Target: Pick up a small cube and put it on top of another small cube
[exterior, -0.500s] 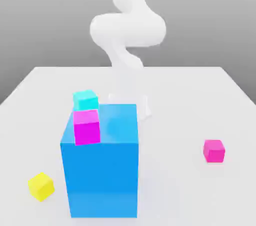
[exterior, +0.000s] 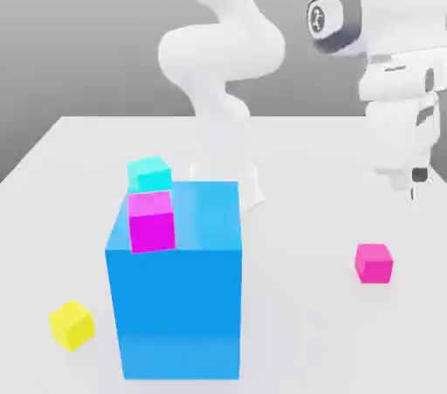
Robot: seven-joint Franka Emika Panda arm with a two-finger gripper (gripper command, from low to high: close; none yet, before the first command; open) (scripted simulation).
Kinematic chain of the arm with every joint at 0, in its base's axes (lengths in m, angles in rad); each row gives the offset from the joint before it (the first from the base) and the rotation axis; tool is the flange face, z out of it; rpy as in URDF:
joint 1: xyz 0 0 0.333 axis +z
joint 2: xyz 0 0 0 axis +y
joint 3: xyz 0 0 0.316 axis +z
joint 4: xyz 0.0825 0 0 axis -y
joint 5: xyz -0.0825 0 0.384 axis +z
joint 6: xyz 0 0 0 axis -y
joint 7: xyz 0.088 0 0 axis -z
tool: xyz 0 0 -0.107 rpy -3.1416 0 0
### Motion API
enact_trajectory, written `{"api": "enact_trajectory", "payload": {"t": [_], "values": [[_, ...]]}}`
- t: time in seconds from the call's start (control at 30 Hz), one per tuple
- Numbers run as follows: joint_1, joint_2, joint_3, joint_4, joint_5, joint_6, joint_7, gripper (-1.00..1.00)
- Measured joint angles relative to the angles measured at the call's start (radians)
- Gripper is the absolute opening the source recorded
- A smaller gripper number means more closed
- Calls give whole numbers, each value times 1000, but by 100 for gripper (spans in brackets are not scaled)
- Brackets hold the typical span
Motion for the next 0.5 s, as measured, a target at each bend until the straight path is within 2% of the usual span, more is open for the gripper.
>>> {"api": "enact_trajectory", "payload": {"t": [0.17,0.37,0.4,0.5], "values": [[104,184,64,-103,-65,123,-110,0],[203,402,-67,-78,-208,295,-24,0],[224,435,-90,-72,-218,322,-16,-100],[224,435,-90,-72,-219,321,-15,-100]]}}
